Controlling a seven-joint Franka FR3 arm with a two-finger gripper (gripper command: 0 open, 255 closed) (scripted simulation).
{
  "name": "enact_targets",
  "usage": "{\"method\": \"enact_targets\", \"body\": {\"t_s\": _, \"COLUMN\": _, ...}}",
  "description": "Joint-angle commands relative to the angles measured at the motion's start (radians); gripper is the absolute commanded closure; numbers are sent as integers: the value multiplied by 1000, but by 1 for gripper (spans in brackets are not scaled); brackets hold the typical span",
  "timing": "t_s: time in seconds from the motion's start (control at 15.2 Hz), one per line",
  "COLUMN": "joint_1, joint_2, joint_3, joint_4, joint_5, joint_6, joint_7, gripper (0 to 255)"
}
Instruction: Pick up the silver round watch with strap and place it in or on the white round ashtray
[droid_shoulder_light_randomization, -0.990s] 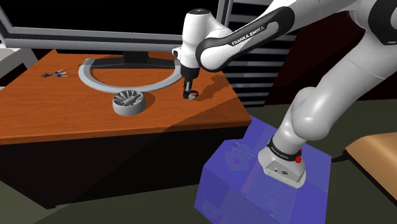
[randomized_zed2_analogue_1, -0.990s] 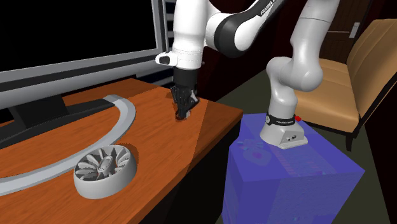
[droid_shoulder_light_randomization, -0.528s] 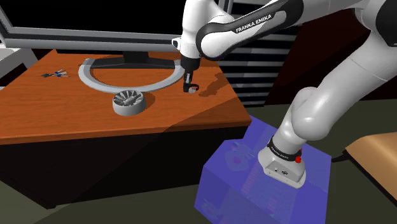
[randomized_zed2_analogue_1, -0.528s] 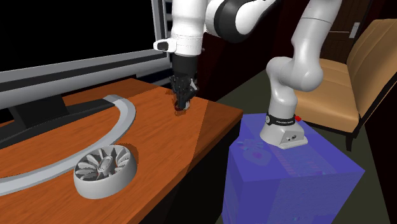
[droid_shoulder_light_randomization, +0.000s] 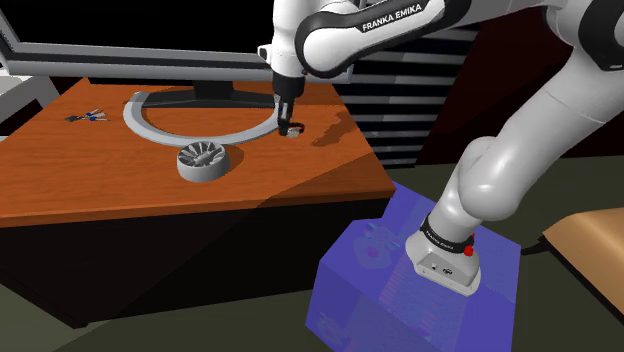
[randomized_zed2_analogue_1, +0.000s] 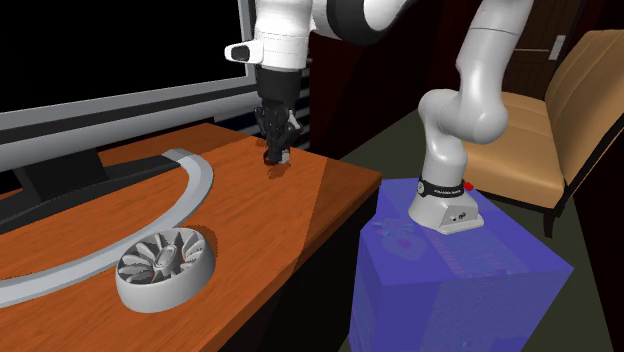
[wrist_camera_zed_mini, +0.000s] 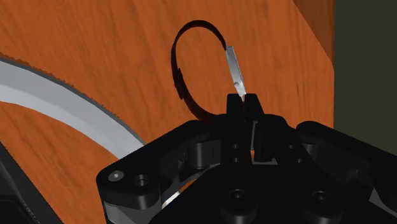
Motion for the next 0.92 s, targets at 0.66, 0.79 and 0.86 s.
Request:
{"method": "enact_targets", "body": {"t_s": 0.66, "joint_1": 63, "joint_2": 458, "joint_3": 66, "joint_4": 571, "joint_5": -117, "joint_6": -136, "joint_7": 161, "gripper": 255}}
{"method": "enact_targets", "body": {"t_s": 0.79, "joint_1": 86, "joint_2": 545, "joint_3": 68, "joint_4": 696, "joint_5": -139, "joint_6": -180, "joint_7": 180, "gripper": 255}}
{"method": "enact_targets", "body": {"t_s": 0.86, "joint_1": 99, "joint_2": 590, "joint_3": 68, "joint_4": 764, "joint_5": -149, "joint_6": -204, "joint_7": 187, "gripper": 255}}
